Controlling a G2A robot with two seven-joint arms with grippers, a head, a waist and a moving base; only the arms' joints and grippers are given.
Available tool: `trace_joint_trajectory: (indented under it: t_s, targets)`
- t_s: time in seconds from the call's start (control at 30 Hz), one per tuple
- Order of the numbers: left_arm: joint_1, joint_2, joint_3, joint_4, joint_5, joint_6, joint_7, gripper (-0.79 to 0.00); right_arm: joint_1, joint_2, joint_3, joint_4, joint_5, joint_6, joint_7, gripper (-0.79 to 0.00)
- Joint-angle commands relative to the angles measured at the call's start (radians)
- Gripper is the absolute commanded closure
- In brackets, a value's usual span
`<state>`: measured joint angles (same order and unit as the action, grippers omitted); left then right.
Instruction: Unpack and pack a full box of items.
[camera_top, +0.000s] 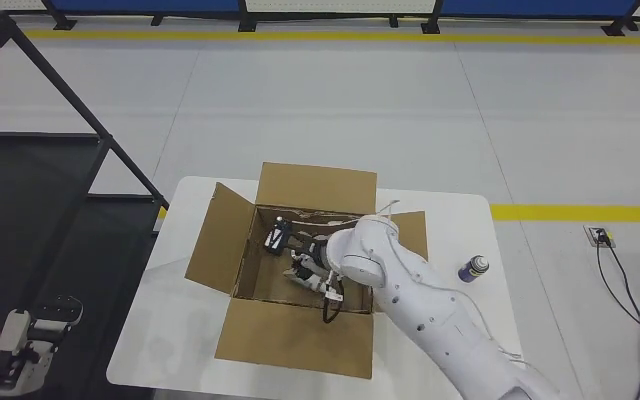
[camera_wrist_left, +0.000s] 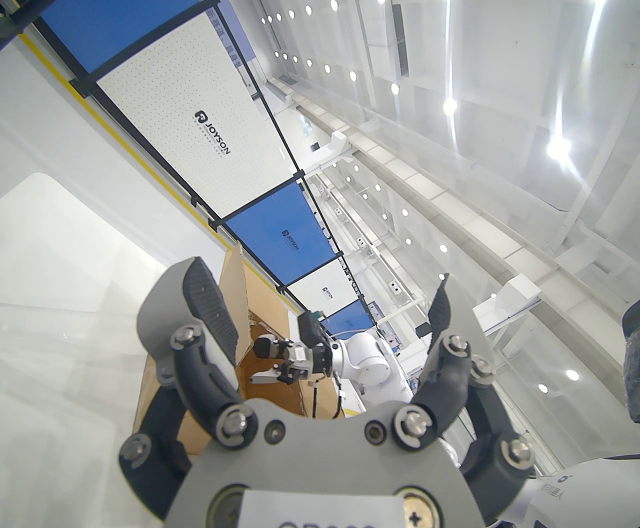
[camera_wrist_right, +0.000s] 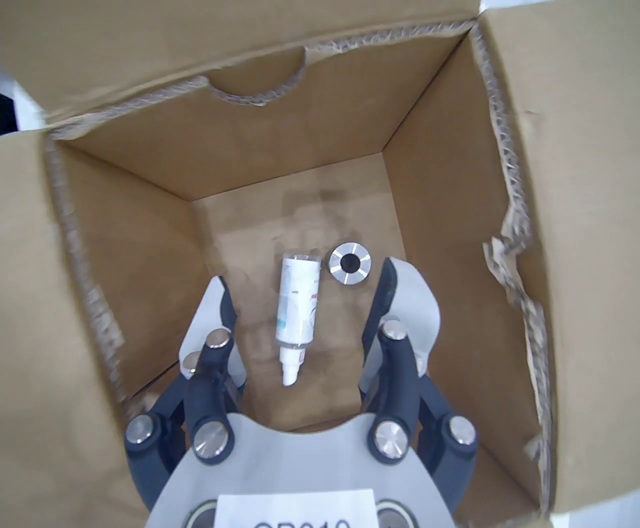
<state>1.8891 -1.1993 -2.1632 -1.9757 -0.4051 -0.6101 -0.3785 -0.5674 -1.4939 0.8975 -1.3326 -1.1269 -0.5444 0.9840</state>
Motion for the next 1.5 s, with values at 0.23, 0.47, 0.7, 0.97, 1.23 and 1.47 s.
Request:
trace_joint_trajectory:
  t_s: [0.23, 0.47, 0.7, 0.97, 1.23, 1.47]
  targets:
    - [0.000, 0.000, 0.000, 0.000, 0.000, 0.000, 0.000, -0.785, -0.565, 0.114, 0.539, -0.706, -0.115, 0.080, -0.110, -0.785]
    - [0.000, 0.000, 0.000, 0.000, 0.000, 0.000, 0.000, -0.785, -0.734, 0.132, 0.831, -0.700, -0.111, 0.251, -0.273, -0.785]
    - [0.000, 0.000, 0.000, 0.000, 0.000, 0.000, 0.000, -0.785, -0.697, 0.150, 0.910, -0.472, -0.118, 0.265, -0.253, -0.785]
    - [0.000, 0.000, 0.000, 0.000, 0.000, 0.000, 0.000, -0.785, -0.568, 0.161, 0.861, -0.213, -0.176, 0.315, -0.239, -0.785]
    - [0.000, 0.000, 0.000, 0.000, 0.000, 0.000, 0.000, -0.785, -0.475, 0.175, 0.843, -0.059, -0.187, 0.307, -0.204, -0.376]
    - [0.000, 0.000, 0.000, 0.000, 0.000, 0.000, 0.000, -0.785, -0.446, 0.185, 0.837, -0.020, -0.155, 0.275, -0.200, 0.000]
